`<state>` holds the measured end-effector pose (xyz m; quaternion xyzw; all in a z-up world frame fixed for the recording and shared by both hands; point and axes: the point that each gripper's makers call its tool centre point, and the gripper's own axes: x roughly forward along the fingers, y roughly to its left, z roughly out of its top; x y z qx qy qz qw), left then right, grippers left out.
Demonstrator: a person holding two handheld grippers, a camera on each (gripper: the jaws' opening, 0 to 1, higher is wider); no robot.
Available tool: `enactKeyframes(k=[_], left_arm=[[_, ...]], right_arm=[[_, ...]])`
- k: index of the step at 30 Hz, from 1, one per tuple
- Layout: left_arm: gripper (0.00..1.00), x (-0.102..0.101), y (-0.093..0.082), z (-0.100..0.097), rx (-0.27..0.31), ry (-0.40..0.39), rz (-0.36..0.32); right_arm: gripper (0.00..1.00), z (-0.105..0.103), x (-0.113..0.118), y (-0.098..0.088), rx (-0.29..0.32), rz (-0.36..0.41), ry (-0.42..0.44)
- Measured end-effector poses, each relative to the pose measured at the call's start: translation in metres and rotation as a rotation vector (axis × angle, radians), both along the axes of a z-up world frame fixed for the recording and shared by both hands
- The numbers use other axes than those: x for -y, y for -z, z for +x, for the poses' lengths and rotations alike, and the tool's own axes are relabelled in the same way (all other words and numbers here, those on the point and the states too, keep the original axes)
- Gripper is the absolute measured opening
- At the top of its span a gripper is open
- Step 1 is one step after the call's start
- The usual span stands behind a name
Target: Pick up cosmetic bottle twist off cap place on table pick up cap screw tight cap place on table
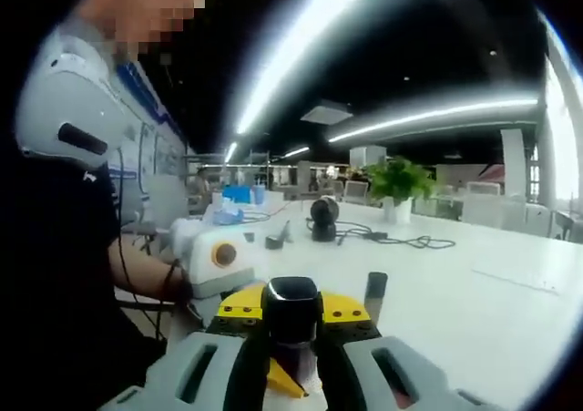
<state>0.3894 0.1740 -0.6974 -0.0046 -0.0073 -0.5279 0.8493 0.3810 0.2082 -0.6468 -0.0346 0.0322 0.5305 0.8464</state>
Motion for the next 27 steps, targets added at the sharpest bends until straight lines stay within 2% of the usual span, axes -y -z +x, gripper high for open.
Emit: enactKeyframes(k=[12,18,27], left_arm=[[0.14,-0.0001,-0.0001,0.0002,-0.001,0.000,0.000],[0.14,0.0003,-0.0001,0.0001,-0.002,0.002,-0.001],[0.14,0.0006,0.0001,0.0000,-0.001,0.003,-0.001]], right_arm=[[0.13,-0.0009,-0.0026,0.0006,-0.002,-0.018,-0.126],[0.13,-0.0017,-0.0037,0.0015,-0.035,-0.005,-0.235],[0.13,-0.0039,-0.0058,0.0018,-0.045,-0.025,-0.389]])
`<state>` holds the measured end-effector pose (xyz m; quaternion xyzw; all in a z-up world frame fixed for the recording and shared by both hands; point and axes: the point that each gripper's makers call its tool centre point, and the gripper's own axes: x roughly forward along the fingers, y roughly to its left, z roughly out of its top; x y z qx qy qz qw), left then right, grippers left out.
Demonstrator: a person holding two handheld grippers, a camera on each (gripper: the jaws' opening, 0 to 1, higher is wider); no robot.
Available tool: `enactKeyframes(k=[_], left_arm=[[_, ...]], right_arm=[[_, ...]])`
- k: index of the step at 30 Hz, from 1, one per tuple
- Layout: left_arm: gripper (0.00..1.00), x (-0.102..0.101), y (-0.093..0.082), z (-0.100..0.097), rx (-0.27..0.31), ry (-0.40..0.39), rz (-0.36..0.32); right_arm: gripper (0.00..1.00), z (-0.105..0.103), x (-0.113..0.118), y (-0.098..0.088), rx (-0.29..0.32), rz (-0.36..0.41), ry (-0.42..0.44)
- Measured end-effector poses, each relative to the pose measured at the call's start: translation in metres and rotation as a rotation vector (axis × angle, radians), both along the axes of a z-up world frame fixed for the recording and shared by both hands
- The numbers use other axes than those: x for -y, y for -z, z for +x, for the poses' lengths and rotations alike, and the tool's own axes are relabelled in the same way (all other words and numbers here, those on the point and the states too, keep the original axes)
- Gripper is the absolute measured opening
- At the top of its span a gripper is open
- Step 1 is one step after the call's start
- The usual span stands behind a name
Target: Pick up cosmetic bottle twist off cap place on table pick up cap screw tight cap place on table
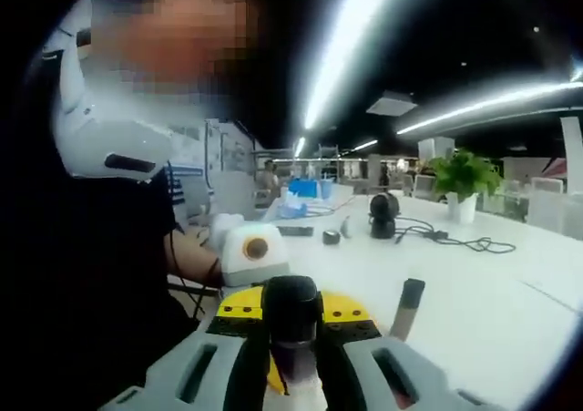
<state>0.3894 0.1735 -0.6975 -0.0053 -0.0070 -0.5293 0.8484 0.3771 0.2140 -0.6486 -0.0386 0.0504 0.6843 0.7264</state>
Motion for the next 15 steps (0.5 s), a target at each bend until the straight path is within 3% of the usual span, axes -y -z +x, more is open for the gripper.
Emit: enactKeyframes(k=[15], left_arm=[[0.14,0.0002,-0.0001,-0.0014,-0.001,0.009,-0.002]], right_arm=[[0.13,-0.0049,-0.0029,-0.0007,-0.014,0.002,-0.225]])
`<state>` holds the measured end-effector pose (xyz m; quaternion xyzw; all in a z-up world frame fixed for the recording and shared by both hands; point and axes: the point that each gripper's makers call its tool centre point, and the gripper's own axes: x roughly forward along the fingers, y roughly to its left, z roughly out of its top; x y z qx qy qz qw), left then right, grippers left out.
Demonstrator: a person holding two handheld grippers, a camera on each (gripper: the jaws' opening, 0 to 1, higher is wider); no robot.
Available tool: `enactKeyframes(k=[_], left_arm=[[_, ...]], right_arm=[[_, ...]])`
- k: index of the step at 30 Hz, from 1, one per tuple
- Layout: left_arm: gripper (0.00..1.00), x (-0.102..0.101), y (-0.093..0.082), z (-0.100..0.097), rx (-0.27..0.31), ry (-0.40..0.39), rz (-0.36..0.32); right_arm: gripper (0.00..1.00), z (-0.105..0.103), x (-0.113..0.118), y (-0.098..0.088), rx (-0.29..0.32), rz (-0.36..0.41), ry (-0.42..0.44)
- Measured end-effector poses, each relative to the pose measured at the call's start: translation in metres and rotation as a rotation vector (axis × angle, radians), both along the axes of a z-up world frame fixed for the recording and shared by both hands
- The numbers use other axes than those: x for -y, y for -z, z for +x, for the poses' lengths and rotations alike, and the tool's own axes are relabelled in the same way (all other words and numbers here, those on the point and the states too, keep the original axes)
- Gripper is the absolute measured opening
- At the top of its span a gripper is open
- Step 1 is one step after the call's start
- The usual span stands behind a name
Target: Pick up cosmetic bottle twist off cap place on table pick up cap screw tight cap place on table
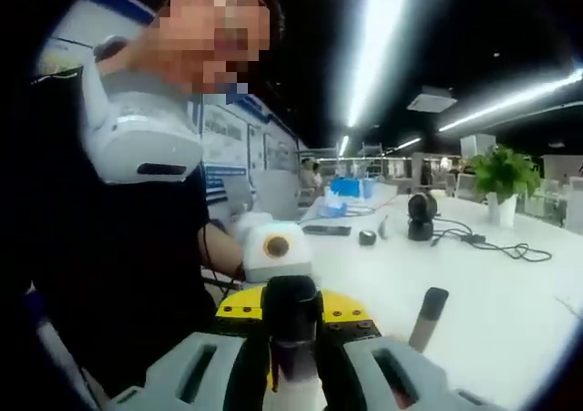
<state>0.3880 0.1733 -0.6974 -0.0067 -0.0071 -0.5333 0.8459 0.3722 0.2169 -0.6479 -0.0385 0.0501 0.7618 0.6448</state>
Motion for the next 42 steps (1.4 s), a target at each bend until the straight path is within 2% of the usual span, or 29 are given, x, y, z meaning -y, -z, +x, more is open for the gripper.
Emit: enactKeyframes(k=[11,19,25,34,37,39,42], left_arm=[[0.14,0.000,0.000,0.000,-0.008,0.003,-0.004],[0.14,0.001,0.000,-0.001,-0.009,0.011,-0.004],[0.14,0.002,0.000,-0.003,-0.011,0.024,-0.006],[0.14,0.002,0.000,-0.002,-0.003,0.022,-0.003],[0.14,0.002,0.000,-0.002,-0.001,0.022,-0.003],[0.14,0.002,0.000,-0.002,-0.003,0.021,-0.003],[0.14,0.002,0.000,-0.002,-0.004,0.022,-0.003]], right_arm=[[0.13,-0.001,0.001,0.001,-0.001,-0.013,-0.137],[0.12,0.001,0.004,0.001,-0.005,0.002,-0.204],[0.12,-0.005,0.001,0.001,-0.014,0.004,-0.238],[0.14,-0.012,-0.004,0.000,-0.058,0.027,-0.175],[0.22,-0.003,-0.004,-0.001,-0.063,0.033,-0.083],[0.23,0.000,0.002,-0.001,-0.086,0.029,-0.045],[0.23,0.004,0.007,-0.012,-0.095,0.088,0.047]])
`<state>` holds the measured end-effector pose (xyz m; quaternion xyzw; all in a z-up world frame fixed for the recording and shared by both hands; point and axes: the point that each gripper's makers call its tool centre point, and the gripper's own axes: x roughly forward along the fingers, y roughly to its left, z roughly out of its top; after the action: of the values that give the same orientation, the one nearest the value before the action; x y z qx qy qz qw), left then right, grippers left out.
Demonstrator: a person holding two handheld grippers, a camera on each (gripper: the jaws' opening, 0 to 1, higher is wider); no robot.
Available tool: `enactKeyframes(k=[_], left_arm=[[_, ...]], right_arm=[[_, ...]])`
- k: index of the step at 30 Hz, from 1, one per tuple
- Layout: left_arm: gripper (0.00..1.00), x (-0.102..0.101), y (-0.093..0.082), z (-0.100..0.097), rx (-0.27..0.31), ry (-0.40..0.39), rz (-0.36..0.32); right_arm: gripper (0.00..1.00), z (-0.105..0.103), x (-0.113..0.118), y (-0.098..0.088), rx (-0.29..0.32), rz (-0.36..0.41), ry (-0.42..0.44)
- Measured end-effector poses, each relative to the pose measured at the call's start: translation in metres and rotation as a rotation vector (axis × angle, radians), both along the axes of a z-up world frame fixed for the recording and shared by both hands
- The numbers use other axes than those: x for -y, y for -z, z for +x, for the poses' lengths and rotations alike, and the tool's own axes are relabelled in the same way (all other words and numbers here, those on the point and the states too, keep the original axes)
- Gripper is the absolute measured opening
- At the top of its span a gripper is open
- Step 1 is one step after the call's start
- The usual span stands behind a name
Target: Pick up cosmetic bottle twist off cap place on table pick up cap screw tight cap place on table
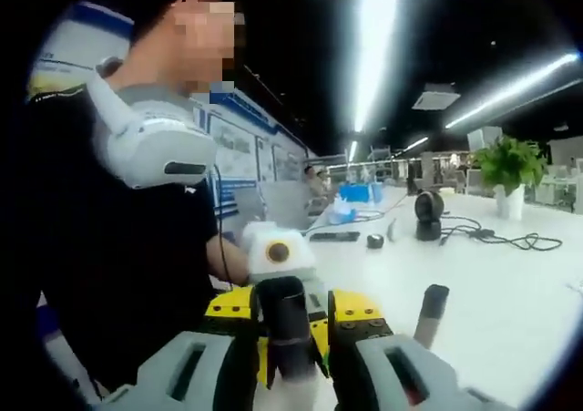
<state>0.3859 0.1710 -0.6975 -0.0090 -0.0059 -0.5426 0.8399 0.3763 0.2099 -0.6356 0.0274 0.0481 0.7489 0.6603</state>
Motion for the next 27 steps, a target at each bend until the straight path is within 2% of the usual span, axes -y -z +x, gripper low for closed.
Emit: enactKeyframes(k=[1,2,3,6,10,12,15,16,18,19,20,21,23,24,27], left_arm=[[0.14,0.000,0.000,0.000,0.000,0.001,0.000],[0.14,0.000,0.000,0.000,0.000,0.002,0.000],[0.14,0.000,0.000,0.000,0.001,0.001,0.001],[0.14,0.000,0.000,0.000,0.002,0.000,0.001],[0.14,0.000,0.000,0.000,0.001,-0.003,0.000],[0.14,0.000,0.000,0.000,0.000,-0.004,0.000],[0.14,-0.001,0.000,0.000,-0.001,-0.003,0.000],[0.14,-0.001,0.000,0.000,-0.003,-0.002,0.000],[0.14,-0.001,0.000,0.001,-0.005,-0.003,-0.001],[0.14,-0.001,0.000,0.001,-0.004,-0.003,-0.001],[0.14,-0.001,0.000,0.001,-0.005,-0.004,-0.001],[0.14,-0.001,0.000,0.001,-0.005,-0.004,-0.001],[0.14,-0.001,0.000,0.001,-0.006,-0.005,-0.001],[0.14,-0.001,0.000,0.001,-0.006,-0.005,-0.001],[0.14,-0.001,0.000,0.001,-0.005,-0.006,0.000]], right_arm=[[0.24,0.000,0.004,-0.004,-0.025,0.025,0.026],[0.24,-0.003,0.007,-0.005,-0.023,0.021,0.044],[0.25,-0.003,0.011,-0.005,0.004,0.019,0.066],[0.32,-0.011,0.015,-0.013,0.020,0.030,0.115],[0.33,-0.017,0.018,-0.019,0.042,0.042,0.185],[0.35,-0.018,0.013,-0.024,0.053,0.062,0.243],[0.39,-0.015,0.015,-0.030,0.029,0.122,0.342],[0.39,-0.014,0.014,-0.030,-0.004,0.140,0.382],[0.38,-0.015,0.014,-0.028,0.010,0.163,0.446],[0.39,-0.016,0.014,-0.025,-0.012,0.160,0.476],[0.39,-0.014,0.016,-0.024,0.010,0.165,0.513],[0.38,-0.011,0.018,-0.022,0.002,0.164,0.560],[0.38,-0.010,0.020,-0.025,0.021,0.176,0.597],[0.38,-0.008,0.024,-0.026,0.001,0.190,0.648],[0.37,-0.010,0.028,-0.030,-0.026,0.230,0.711]])
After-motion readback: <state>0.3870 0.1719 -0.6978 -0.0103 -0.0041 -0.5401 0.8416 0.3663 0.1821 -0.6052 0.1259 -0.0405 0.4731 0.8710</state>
